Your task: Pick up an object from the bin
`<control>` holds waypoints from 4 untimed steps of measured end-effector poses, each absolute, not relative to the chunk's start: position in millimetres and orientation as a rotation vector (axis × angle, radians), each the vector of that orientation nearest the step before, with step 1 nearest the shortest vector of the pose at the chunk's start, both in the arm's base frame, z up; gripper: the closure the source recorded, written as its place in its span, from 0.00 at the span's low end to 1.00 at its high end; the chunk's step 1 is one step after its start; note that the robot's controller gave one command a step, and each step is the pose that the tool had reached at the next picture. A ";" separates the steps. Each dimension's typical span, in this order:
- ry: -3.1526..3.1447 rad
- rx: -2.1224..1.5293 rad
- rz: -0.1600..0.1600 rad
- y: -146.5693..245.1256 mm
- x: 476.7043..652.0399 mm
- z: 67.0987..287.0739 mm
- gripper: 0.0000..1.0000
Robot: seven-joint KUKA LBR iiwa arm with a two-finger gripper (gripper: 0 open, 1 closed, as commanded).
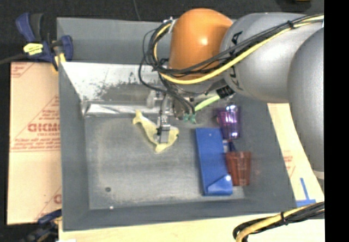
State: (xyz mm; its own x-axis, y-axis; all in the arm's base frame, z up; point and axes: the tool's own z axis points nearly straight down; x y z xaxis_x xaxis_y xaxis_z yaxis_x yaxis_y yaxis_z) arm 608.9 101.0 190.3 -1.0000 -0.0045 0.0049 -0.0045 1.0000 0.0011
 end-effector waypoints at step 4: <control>-3.146 0.141 -0.002 52.0 631.8 109.6 0.00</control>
Offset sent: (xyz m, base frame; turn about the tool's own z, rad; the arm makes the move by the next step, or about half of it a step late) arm 0.0378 -0.0428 -0.0900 -0.2402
